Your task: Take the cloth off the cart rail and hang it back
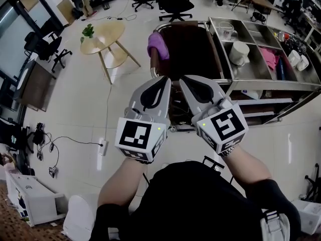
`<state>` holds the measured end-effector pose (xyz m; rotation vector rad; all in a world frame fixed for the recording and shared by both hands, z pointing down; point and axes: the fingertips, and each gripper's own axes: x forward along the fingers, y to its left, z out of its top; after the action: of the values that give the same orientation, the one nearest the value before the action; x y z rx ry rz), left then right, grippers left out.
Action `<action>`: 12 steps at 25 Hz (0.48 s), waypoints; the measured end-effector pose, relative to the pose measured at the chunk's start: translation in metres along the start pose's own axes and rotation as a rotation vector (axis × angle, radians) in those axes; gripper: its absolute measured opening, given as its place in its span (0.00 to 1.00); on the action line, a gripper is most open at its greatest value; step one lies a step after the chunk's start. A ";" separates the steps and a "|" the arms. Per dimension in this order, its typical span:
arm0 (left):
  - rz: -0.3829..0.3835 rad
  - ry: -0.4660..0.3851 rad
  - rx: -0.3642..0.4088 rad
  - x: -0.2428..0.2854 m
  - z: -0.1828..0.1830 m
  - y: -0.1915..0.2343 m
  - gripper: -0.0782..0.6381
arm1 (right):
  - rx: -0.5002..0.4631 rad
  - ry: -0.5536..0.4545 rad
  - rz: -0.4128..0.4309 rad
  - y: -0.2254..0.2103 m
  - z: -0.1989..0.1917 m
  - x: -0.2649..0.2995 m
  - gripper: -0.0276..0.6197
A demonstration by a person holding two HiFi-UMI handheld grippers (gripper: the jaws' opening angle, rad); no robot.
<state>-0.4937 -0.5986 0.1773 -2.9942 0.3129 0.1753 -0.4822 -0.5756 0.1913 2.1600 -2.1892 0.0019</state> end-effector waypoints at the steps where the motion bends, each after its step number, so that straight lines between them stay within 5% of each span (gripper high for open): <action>1: -0.006 0.002 -0.002 -0.004 -0.001 0.000 0.11 | -0.002 -0.001 -0.004 0.004 0.000 -0.001 0.04; 12: -0.072 -0.003 -0.025 -0.035 0.001 0.001 0.11 | -0.045 0.005 -0.074 0.042 0.010 -0.003 0.04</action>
<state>-0.5276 -0.5921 0.1803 -3.0239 0.2038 0.1773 -0.5243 -0.5727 0.1836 2.2121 -2.0846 -0.0450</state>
